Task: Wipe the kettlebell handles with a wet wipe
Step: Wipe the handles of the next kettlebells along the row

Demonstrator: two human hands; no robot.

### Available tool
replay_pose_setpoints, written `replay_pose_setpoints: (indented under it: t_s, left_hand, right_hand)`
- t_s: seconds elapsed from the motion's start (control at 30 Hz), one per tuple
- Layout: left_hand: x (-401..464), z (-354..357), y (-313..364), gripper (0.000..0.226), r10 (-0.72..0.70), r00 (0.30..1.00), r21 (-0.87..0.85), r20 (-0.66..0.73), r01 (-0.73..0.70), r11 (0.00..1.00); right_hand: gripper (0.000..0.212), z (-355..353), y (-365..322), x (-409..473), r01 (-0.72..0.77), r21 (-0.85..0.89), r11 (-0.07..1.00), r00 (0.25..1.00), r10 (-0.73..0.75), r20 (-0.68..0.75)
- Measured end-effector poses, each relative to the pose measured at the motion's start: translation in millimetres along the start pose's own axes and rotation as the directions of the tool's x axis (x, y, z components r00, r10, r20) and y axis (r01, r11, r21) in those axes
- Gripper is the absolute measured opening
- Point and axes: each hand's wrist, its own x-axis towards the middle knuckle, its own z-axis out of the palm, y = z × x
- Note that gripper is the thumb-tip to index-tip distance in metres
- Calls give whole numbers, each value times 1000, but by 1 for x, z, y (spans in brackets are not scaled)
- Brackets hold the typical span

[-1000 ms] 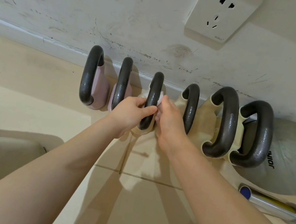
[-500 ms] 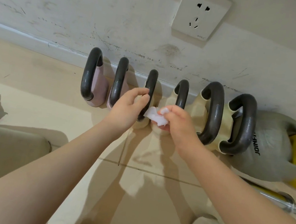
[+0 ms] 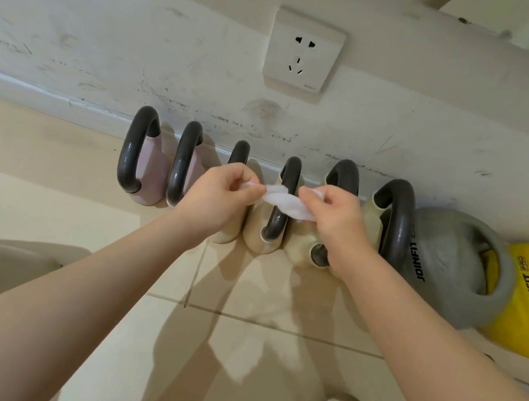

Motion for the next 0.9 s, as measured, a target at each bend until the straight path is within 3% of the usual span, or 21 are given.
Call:
replay_pose_setpoints:
  t_s: [0.07, 0.13, 0.17, 0.27, 0.37, 0.53, 0.63, 0.73, 0.8, 0.9]
  left_hand:
    - [1, 1, 1, 14, -41, 998, -17, -54, 40, 999]
    - [3, 2, 1, 14, -62, 996, -50, -60, 59, 997]
    - [4, 3, 1, 13, -53, 998, -66, -43, 51, 997]
    - [4, 7, 0, 12, -13, 999, -75, 51, 17, 997]
    - [4, 12, 1, 9, 25, 992, -54, 126, -18, 998]
    - [10, 11, -2, 3, 48, 985, 101, 164, -65, 993]
    - [16, 11, -9, 12, 33, 979, 218, 204, -78, 973]
    - [20, 15, -14, 27, 11, 974, 243, 225, -67, 968]
    - [22, 19, -17, 32, 8, 986, 255, 164, -51, 966]
    - [28, 28, -15, 30, -26, 999, 334, 30, 14, 943]
  right_hand:
    - [25, -10, 4, 9, -68, -196, 978, 998, 66, -18]
    - [11, -15, 8, 12, -70, -289, 955, 987, 108, 120]
    - [17, -16, 10, 11, -36, -301, 953, 977, 97, 189]
    - [35, -16, 11, 6, 61, -79, 995, 933, -29, 358]
    - [37, -14, 7, 5, 89, 76, 993, 856, -115, 505]
    - [4, -10, 6, 13, 154, -70, 986, 888, -107, 447]
    - [13, -15, 9, 17, 165, -213, 963, 889, -51, 455]
    - [12, -26, 15, 16, 32, -127, 991, 833, 44, 552]
    - [13, -29, 19, 16, -116, -11, 993, 881, 108, 460]
    - [17, -16, 19, 16, -205, 70, 976, 978, 203, 39]
